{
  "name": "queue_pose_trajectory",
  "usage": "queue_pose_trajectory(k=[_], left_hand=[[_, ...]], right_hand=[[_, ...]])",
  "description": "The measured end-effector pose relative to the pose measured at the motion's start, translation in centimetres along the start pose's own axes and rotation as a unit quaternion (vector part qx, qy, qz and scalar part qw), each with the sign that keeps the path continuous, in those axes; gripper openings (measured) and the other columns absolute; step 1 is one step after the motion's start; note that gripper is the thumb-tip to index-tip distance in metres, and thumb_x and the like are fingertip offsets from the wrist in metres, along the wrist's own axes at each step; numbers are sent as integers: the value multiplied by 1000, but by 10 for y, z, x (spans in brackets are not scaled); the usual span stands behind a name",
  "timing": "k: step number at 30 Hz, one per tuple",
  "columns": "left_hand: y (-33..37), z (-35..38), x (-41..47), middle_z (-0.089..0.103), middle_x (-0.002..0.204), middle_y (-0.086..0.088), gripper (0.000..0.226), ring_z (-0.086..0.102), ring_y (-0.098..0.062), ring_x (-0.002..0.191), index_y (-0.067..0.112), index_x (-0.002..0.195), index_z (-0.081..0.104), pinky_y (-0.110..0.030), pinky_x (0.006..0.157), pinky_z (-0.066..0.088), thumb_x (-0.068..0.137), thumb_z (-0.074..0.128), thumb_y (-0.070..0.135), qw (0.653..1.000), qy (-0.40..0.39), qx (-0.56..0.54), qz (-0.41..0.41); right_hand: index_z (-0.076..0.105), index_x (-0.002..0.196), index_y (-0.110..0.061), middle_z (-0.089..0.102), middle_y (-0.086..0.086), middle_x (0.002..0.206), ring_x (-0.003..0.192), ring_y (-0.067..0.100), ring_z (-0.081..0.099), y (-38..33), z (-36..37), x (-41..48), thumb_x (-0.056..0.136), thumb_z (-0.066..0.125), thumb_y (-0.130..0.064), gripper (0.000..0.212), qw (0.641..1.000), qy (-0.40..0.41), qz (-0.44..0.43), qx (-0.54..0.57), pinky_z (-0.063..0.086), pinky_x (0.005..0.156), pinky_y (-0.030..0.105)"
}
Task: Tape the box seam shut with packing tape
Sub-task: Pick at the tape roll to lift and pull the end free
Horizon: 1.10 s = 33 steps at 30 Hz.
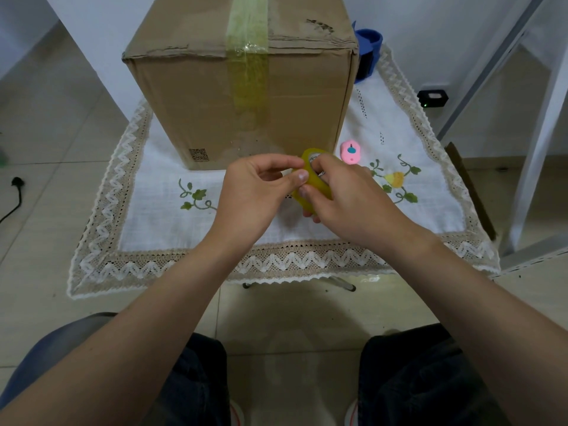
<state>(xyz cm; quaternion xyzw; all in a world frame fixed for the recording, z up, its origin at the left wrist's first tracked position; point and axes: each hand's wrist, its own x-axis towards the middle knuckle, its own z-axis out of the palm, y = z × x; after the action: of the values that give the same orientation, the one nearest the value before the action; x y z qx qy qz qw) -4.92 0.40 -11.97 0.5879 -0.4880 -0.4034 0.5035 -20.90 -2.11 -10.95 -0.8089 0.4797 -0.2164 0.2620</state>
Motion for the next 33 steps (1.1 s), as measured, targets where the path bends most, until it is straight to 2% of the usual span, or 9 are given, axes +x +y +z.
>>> queue_pose_trajectory(k=[3, 5, 15, 18, 21, 23, 28, 31, 33], left_hand=[[1, -1, 0, 82, 88, 2, 11, 73, 3, 71, 14, 104, 81, -10, 64, 53, 94, 79, 11, 1000, -9, 2, -9], [1, -2, 1, 82, 90, 9, 8, 75, 5, 75, 16, 100, 81, -11, 65, 55, 94, 78, 12, 1000, -11, 0, -13], [2, -3, 2, 79, 91, 12, 7, 74, 5, 75, 19, 94, 78, -11, 64, 55, 97, 75, 13, 999, -26, 8, -34], [1, -1, 1, 78, 95, 10, 10, 73, -12, 80, 21, 91, 78, -23, 69, 56, 99, 73, 17, 998, -34, 19, -42], [0, -1, 3, 80, 105, 11, 11, 78, -12, 92, 23, 90, 77, -20, 77, 58, 98, 74, 16, 999, -15, 35, -27], [0, -3, 4, 82, 101, 6, 9, 78, -16, 97, 25, 92, 78, -28, 85, 62, 94, 79, 16, 999, 8, 41, -2], [3, -4, -2, 81, 102, 17, 12, 74, -1, 106, 32, 99, 84, -33, 99, 59, 88, 84, 26, 993, 36, 108, 34], [3, -4, -1, 80, 101, 17, 9, 73, 2, 103, 30, 89, 85, -29, 97, 58, 86, 85, 21, 992, 31, 107, 51], [4, -5, 0, 79, 97, 17, 18, 73, 2, 100, 35, 82, 81, -21, 92, 56, 86, 86, 19, 992, 25, 110, 57]], right_hand=[[51, 101, -15, 72, 4, 85, 78, 29, 69, 0, 0, -1, 101, 58, -26, 14, 1000, -3, -2, 1, 52, 90, 54], [50, 101, -16, 72, 3, 84, 78, 28, 69, -1, 1, -2, 101, 59, -26, 13, 1000, -3, -5, 1, 52, 90, 54], [46, 99, -19, 71, 3, 80, 76, 29, 67, 1, 4, -1, 101, 59, -25, 15, 999, -2, -23, -30, 49, 84, 44], [45, 98, -18, 70, 4, 82, 77, 30, 67, 0, 4, -1, 101, 58, -25, 15, 999, 2, -20, -28, 49, 85, 48], [49, 102, -18, 71, 3, 84, 79, 29, 69, -1, 2, 0, 102, 58, -27, 13, 1000, -6, -8, -15, 51, 90, 53], [52, 107, -16, 72, 5, 86, 82, 30, 71, -1, 0, 0, 102, 58, -28, 15, 1000, -14, 4, -6, 50, 94, 56], [53, 106, -16, 73, 4, 84, 83, 29, 69, 0, 2, 0, 101, 59, -30, 15, 1000, -11, 15, -1, 50, 95, 55], [53, 107, -17, 73, 3, 84, 84, 30, 69, 0, 3, -1, 101, 59, -30, 15, 1000, -11, 14, -7, 49, 95, 55], [53, 107, -17, 73, 3, 84, 84, 30, 69, 1, 3, -1, 102, 59, -29, 15, 1000, -11, 11, -9, 49, 95, 55]])
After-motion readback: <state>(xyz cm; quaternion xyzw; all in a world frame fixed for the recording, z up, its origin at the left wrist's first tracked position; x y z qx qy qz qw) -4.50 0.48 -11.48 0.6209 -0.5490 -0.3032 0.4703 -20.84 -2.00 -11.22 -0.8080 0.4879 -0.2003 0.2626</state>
